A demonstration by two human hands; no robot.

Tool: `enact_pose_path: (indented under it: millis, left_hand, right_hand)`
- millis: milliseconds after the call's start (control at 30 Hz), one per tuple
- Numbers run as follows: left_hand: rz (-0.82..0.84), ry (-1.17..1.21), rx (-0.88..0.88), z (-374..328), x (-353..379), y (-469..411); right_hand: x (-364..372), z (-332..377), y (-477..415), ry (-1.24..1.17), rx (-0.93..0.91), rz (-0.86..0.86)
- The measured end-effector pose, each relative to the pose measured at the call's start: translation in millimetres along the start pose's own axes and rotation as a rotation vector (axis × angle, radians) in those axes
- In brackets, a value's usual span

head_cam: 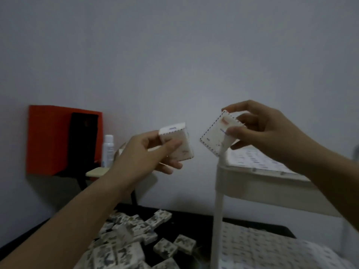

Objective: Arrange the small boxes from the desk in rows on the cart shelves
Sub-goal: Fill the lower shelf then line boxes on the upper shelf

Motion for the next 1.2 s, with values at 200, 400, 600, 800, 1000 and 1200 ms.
enact_pose_path:
  millis: [200,400,600,800,1000,1200]
  left_hand:
    - [0.079,-0.219,0.208,-38,72,-59]
    - [0.140,-0.298,0.171,-24,144,-126]
    - [0.316,-0.453,0.111,-3,218,-187]
    - [0.462,-0.601,0.067,19,279,-222]
    - [0.498,-0.822,0.118,46,306,-240]
    - [0.540,-0.722,0.158,70,321,-238]
  right_hand:
    - [-96,-22,-16,0.315,0.002,-0.269]
    - [-161,-85,-57,0.696,0.162,-0.262]
    - [-183,-152,-87,0.974,0.321,-0.115]
    - [-173,-196,-93,0.879,0.406,-0.076]
    - [-157,-227,-80,0.550,0.578,0.004]
    - [-160,-238,-68,0.239,0.774,-0.037]
Point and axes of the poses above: each hand's wrist, its own y-axis away from the middle knuckle, its own x-axis out of the palm, z = x × y, the point moved 6 cm from there along -y, towards the middle knuckle, and after that the axes turned 8 degrees about x, right-handed, at the moved point
